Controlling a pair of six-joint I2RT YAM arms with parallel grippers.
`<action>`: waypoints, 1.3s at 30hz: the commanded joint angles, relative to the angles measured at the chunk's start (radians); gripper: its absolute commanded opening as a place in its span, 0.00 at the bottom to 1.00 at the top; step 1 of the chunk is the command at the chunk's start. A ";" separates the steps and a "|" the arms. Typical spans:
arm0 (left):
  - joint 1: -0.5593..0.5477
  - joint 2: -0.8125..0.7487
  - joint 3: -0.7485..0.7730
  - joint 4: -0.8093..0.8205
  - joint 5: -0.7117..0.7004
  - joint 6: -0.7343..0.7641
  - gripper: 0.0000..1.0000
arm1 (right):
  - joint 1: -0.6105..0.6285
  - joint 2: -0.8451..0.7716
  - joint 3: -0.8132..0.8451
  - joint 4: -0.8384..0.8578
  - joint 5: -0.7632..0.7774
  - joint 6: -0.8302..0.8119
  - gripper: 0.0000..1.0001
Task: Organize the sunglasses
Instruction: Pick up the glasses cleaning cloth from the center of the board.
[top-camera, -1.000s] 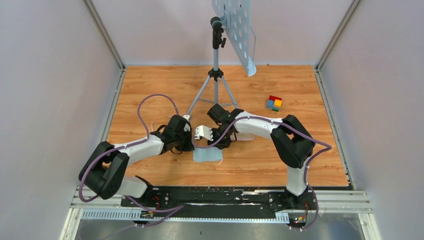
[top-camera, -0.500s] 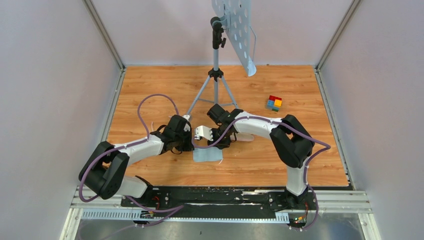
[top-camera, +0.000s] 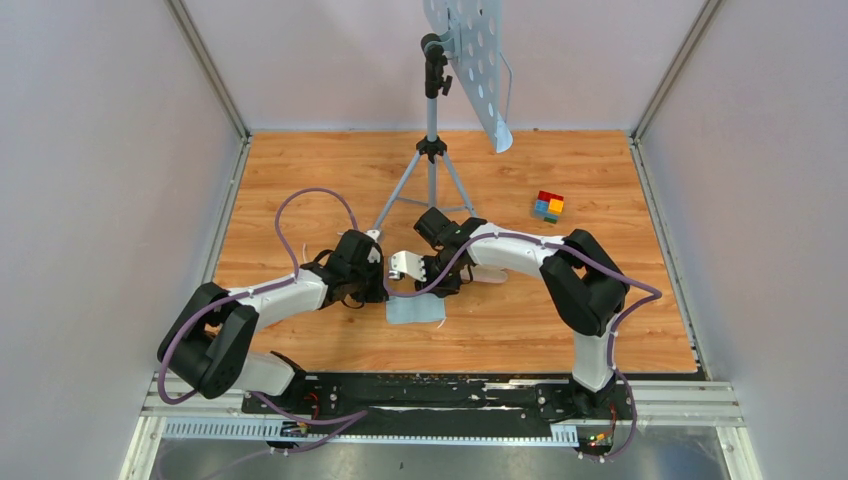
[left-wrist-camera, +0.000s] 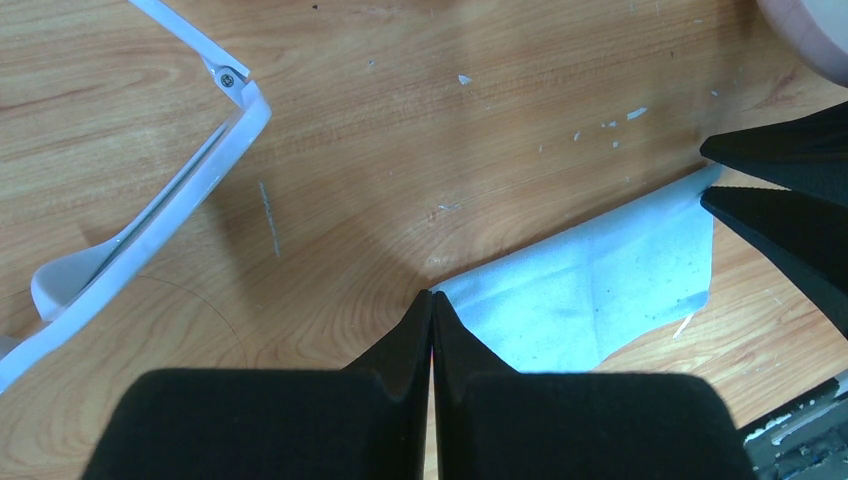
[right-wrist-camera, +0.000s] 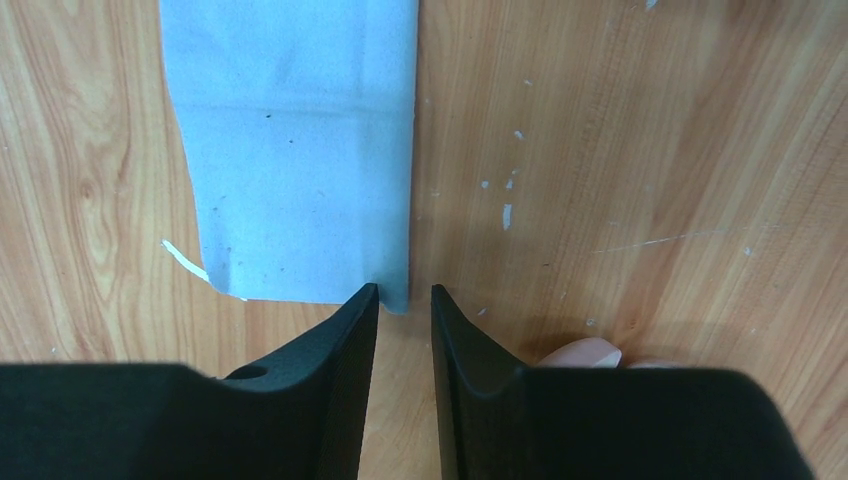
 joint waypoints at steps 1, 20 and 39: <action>0.006 0.019 0.001 -0.012 0.004 0.008 0.00 | 0.014 0.020 -0.001 0.004 0.020 -0.022 0.29; -0.004 -0.083 -0.007 0.065 0.071 -0.038 0.00 | 0.016 -0.179 -0.065 -0.064 -0.028 0.023 0.00; -0.154 0.101 0.207 0.108 0.037 -0.077 0.00 | -0.155 -0.364 -0.163 -0.106 0.001 0.027 0.00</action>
